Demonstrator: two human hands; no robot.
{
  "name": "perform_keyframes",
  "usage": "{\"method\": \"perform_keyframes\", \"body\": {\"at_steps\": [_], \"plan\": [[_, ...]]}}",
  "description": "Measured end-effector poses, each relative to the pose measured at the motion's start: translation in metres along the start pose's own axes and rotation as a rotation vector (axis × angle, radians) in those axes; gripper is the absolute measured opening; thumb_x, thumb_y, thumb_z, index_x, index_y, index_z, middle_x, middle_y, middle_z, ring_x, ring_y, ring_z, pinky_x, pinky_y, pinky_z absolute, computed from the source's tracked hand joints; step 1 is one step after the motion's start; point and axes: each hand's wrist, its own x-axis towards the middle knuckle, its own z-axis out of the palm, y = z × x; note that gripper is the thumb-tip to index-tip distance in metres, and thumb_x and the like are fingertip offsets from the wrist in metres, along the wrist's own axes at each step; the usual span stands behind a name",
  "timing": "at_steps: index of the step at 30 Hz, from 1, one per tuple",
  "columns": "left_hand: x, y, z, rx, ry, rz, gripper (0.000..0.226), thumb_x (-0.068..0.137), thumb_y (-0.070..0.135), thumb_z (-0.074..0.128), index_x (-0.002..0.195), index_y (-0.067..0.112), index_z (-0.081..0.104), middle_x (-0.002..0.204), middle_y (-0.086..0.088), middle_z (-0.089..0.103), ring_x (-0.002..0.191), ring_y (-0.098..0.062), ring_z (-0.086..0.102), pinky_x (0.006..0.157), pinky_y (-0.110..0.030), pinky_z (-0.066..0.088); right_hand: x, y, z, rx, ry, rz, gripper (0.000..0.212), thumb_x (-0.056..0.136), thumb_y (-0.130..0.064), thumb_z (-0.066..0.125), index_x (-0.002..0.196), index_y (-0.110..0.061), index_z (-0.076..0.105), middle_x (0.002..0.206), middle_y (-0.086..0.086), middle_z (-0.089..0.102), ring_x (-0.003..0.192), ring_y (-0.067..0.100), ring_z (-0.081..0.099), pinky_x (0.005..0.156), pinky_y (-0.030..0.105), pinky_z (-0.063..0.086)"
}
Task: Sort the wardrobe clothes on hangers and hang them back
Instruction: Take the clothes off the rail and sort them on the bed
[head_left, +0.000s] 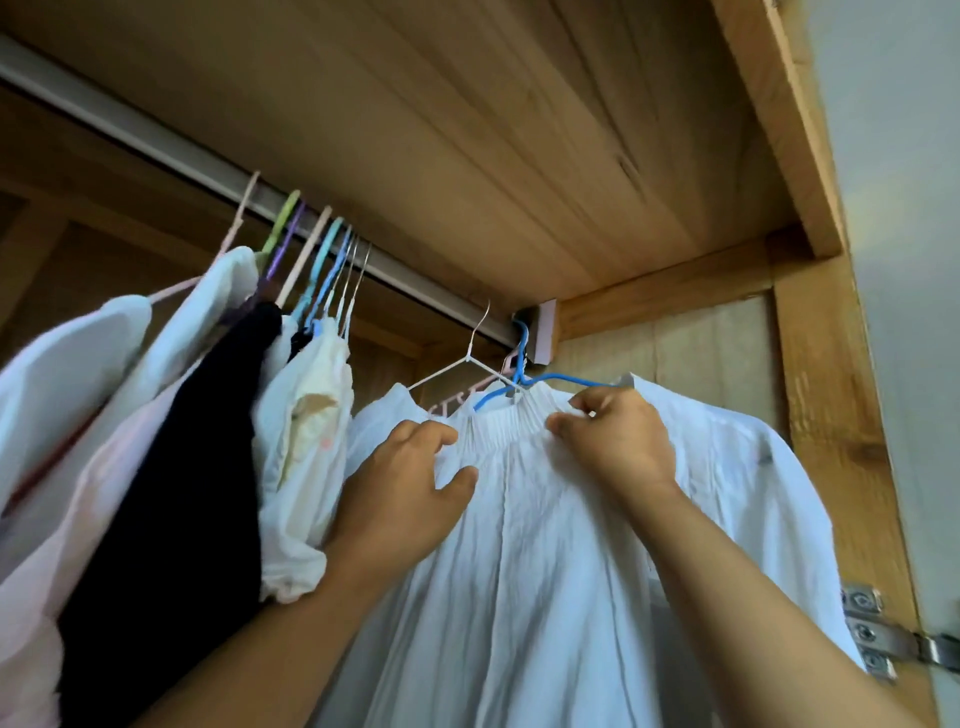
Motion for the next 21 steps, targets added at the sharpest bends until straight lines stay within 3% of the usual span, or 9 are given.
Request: {"method": "perform_keyframes", "body": {"at_steps": [4,10,14,17,21], "plan": [[0.001,0.0,0.0,-0.015,0.006,0.015,0.037,0.088,0.037,0.059,0.122,0.024,0.055,0.126,0.009,0.051,0.103,-0.009,0.053,0.089,-0.029,0.046,0.001,-0.005,-0.004,0.006,0.031,-0.005,0.015,0.078,-0.029,0.066,0.08,-0.014,0.064,0.085,0.005,0.066,0.087,0.026,0.06,0.065,0.028,0.037],[0.001,0.003,0.002,-0.023,-0.028,0.043,0.039,0.089,0.039,0.058,0.125,0.025,0.053,0.128,0.008,0.05,0.108,-0.01,0.052,0.09,-0.028,0.046,0.007,-0.009,-0.012,0.024,0.062,0.0,0.01,0.077,-0.03,0.067,0.072,-0.024,0.06,0.089,0.004,0.068,0.091,0.027,0.062,0.07,0.028,0.043],[-0.005,0.001,0.005,-0.083,-0.011,0.093,0.039,0.088,0.04,0.059,0.123,0.022,0.055,0.129,0.006,0.049,0.112,-0.013,0.052,0.092,-0.035,0.047,-0.011,0.008,-0.025,0.079,0.103,-0.028,0.015,0.071,-0.032,0.071,0.064,-0.021,0.063,0.069,0.001,0.066,0.079,0.027,0.064,0.072,0.037,0.05],[-0.012,0.002,0.007,-0.099,0.019,0.159,0.05,0.089,0.048,0.042,0.128,0.018,0.051,0.135,0.003,0.044,0.12,-0.018,0.046,0.096,-0.036,0.042,-0.043,0.03,-0.047,0.153,0.098,-0.026,0.015,0.065,-0.037,0.073,0.067,-0.025,0.067,0.053,-0.001,0.057,0.061,0.021,0.057,0.067,0.039,0.051],[-0.022,0.009,0.015,-0.143,0.017,0.193,0.068,0.084,0.044,0.032,0.142,0.009,0.037,0.152,-0.007,0.028,0.138,-0.023,0.027,0.109,-0.034,0.026,-0.097,0.049,-0.085,0.27,0.07,0.007,0.023,0.063,-0.035,0.076,0.072,-0.016,0.069,0.06,0.014,0.057,0.058,0.018,0.051,0.061,0.037,0.046]]}}
